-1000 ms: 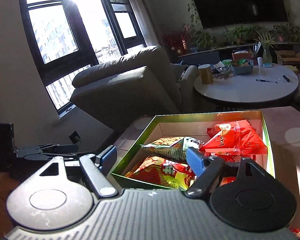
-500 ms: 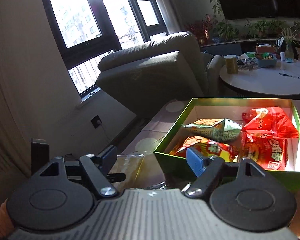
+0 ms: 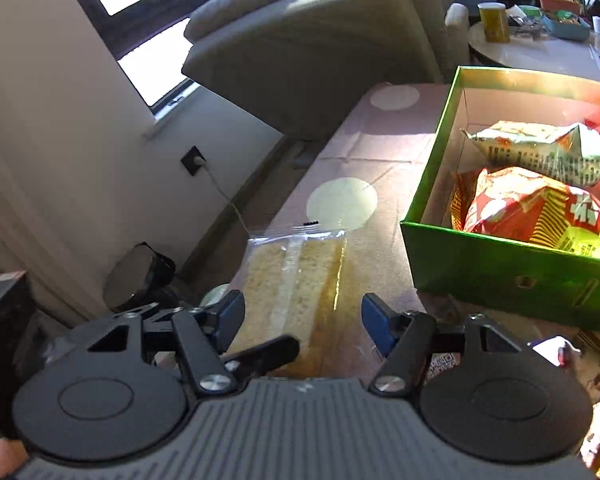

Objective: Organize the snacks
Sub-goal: 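Move the right gripper to the bagged bread loaf and grasp it, then lift the bagged bread and carry it over the green box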

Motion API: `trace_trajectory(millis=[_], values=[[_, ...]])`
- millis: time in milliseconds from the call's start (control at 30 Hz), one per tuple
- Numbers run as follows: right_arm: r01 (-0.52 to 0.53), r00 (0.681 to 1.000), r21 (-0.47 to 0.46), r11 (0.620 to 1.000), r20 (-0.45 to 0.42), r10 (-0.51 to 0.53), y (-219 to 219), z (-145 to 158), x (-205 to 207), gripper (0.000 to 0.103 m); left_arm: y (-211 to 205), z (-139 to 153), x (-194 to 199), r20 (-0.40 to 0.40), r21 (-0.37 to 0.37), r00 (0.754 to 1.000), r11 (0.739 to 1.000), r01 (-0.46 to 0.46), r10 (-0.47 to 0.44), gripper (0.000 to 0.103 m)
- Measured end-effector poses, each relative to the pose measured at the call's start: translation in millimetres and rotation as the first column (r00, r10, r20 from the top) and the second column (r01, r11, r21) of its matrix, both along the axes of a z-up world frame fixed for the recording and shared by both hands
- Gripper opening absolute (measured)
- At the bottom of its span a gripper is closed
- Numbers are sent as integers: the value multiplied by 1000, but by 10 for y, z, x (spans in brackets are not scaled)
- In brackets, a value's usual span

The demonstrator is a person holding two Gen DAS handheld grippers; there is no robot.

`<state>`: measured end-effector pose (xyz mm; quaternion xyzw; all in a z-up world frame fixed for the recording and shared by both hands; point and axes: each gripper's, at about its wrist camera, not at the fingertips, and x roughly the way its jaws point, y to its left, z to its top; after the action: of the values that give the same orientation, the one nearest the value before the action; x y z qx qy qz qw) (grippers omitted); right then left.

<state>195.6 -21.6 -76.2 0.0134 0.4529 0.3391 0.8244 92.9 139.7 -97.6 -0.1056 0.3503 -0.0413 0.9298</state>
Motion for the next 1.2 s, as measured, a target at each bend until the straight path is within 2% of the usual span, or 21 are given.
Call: trace_trajectory(millis=[333,400,467,667,933,1200], values=[[3,997,-33,999,-79,-6,139,-189,101,68,11,-11,14,0,-16,1000,1000,9,-9,69],[-6,998,-39,999,-62,3,152,-187,84,57,-10,-7,2,5,-5,1000,1000,15,-15,66],[-6,996,-21,1000,-84,4,144,-182,74,50,-40,9,-10,4,9,1000,1000,24,-24,65],[-21,1000,-37,999,-19,20,141,-61,-157,48,-136,142,-156,18,21,999,999,39,-39,61],[-10,1000,72,997,28,8,-86,249,-279,48,-289,504,-349,124,58,990,996,62,-69,61],[44,996,145,989,76,-56,-409,489,-276,48,-601,784,-244,175,121,974,985,124,-144,61]])
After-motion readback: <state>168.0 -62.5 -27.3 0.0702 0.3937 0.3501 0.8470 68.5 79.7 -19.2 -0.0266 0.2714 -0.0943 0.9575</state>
